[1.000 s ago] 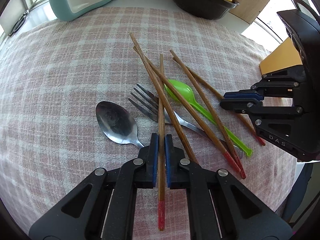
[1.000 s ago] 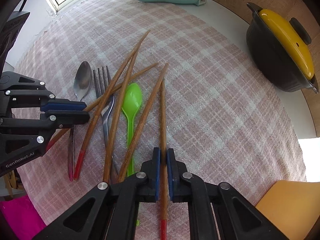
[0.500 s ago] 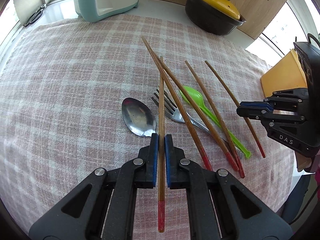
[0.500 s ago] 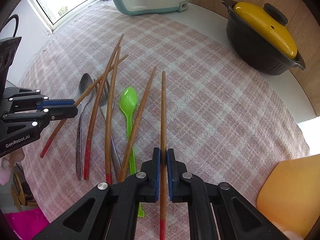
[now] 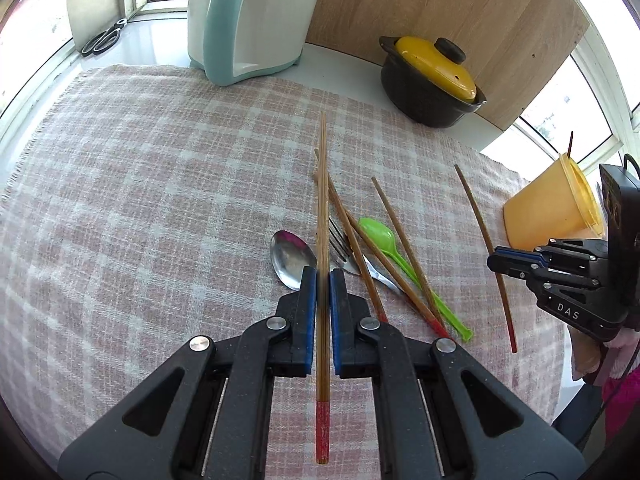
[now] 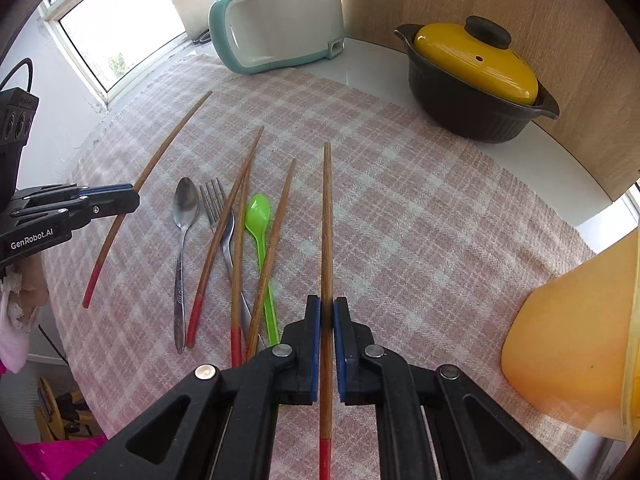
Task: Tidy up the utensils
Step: 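Lift and carry both chopsticks over the yellow bin with both tools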
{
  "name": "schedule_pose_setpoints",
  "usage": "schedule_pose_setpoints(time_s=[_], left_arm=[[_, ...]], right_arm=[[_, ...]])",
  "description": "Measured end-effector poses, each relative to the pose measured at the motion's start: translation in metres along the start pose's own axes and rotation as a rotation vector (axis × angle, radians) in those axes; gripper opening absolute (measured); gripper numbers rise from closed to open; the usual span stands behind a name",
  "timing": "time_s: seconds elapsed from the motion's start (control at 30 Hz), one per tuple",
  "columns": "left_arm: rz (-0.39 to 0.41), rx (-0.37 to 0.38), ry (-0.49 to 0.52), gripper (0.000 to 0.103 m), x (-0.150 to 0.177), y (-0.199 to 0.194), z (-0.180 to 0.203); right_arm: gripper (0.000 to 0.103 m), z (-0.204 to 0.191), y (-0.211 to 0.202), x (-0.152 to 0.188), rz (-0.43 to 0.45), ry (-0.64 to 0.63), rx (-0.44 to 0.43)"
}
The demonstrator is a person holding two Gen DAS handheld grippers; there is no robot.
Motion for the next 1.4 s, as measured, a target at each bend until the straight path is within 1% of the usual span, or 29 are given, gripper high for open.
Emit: schedule_pose_setpoints(time_s=[0.13, 0.33, 0.47, 0.6, 0.73, 0.97, 1.1, 1.4], left_arm=[[0.046, 0.042, -0.028, 0.004, -0.005, -0.016, 0.012], [0.126, 0.103, -0.030, 0.004, -0.022, -0.043, 0.043], [0.174, 0.140, -0.006, 0.004, -0.033, -0.056, 0.071], [0.216, 0.168, 0.023, 0.004, -0.041, -0.065, 0.101], [0.238, 0.202, 0.044, 0.004, -0.048, -0.066, 0.129], [0.282, 0.232, 0.090, 0.004, -0.059, -0.066, 0.178], [0.301, 0.257, 0.107, 0.004, -0.067, -0.066, 0.208], [0.327, 0.312, 0.134, 0.004, -0.087, -0.058, 0.267]], right_arm=[[0.004, 0.000, -0.016, 0.001, 0.047, 0.035, -0.003], [0.004, 0.009, -0.049, 0.005, 0.132, 0.101, -0.005], [0.004, 0.022, -0.076, 0.008, 0.192, 0.144, 0.008], [0.004, 0.036, -0.105, 0.013, 0.249, 0.170, 0.051], [0.004, 0.050, -0.128, 0.018, 0.288, 0.189, 0.102], [0.004, 0.074, -0.159, 0.025, 0.350, 0.217, 0.178], [0.004, 0.087, -0.176, 0.027, 0.384, 0.238, 0.185], [0.004, 0.135, -0.208, 0.032, 0.447, 0.304, 0.214]])
Point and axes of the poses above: each gripper's, at about its wrist camera, not at the fingertips, and y roughly the way its jaws point, z to its right, x to its underside, the point moved 9 cm from there along y, roughly the way its jaws point, and after that the axes turned 1 degree about -y, right-handed, at the moved point
